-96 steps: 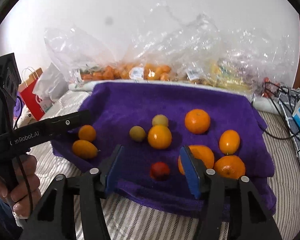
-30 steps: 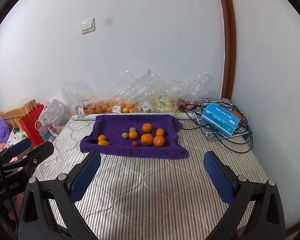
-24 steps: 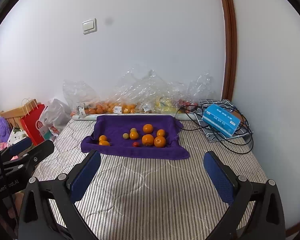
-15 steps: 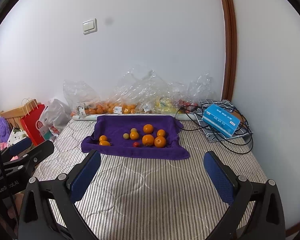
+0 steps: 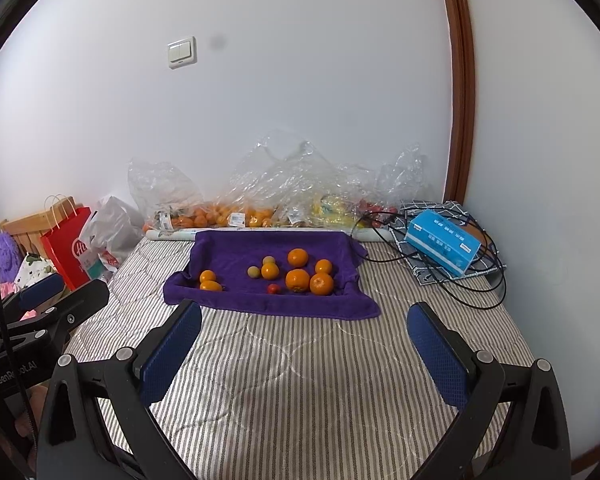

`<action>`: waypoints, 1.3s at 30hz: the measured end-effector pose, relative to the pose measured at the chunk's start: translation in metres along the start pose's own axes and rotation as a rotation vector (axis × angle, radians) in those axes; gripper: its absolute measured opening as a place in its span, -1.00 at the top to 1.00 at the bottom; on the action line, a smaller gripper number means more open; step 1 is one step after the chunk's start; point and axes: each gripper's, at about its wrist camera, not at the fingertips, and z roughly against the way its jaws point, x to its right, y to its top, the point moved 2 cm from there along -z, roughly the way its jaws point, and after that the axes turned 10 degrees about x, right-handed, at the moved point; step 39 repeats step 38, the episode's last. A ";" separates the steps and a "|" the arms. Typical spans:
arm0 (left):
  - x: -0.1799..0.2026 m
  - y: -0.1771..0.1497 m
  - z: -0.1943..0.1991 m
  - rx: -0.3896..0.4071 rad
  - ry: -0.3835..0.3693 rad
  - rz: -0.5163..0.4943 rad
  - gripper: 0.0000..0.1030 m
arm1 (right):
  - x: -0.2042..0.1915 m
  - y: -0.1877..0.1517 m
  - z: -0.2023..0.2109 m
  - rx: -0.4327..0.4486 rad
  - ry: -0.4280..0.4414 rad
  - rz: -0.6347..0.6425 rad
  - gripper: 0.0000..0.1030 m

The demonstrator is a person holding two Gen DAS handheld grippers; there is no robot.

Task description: Organize fruits

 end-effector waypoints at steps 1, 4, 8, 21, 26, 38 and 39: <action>0.000 0.000 0.000 0.001 -0.001 -0.001 -0.92 | 0.000 0.000 0.000 0.000 0.000 -0.001 -0.97; 0.000 0.000 0.000 0.001 0.001 -0.001 -0.92 | 0.000 0.000 0.000 -0.001 0.000 -0.001 -0.97; 0.000 0.000 0.000 0.002 0.001 -0.001 -0.92 | 0.000 0.000 0.001 -0.001 -0.001 -0.001 -0.97; 0.001 0.000 0.001 0.004 0.001 -0.002 -0.92 | 0.000 0.001 0.002 0.000 0.001 0.002 -0.97; 0.000 0.001 0.001 0.006 0.000 -0.003 -0.92 | 0.000 0.001 0.002 0.000 0.000 0.001 -0.97; 0.000 0.002 0.003 0.016 0.001 -0.008 -0.92 | 0.000 0.003 0.005 0.004 0.004 0.004 -0.97; 0.000 0.002 0.003 0.016 0.001 -0.008 -0.92 | 0.000 0.003 0.005 0.004 0.004 0.004 -0.97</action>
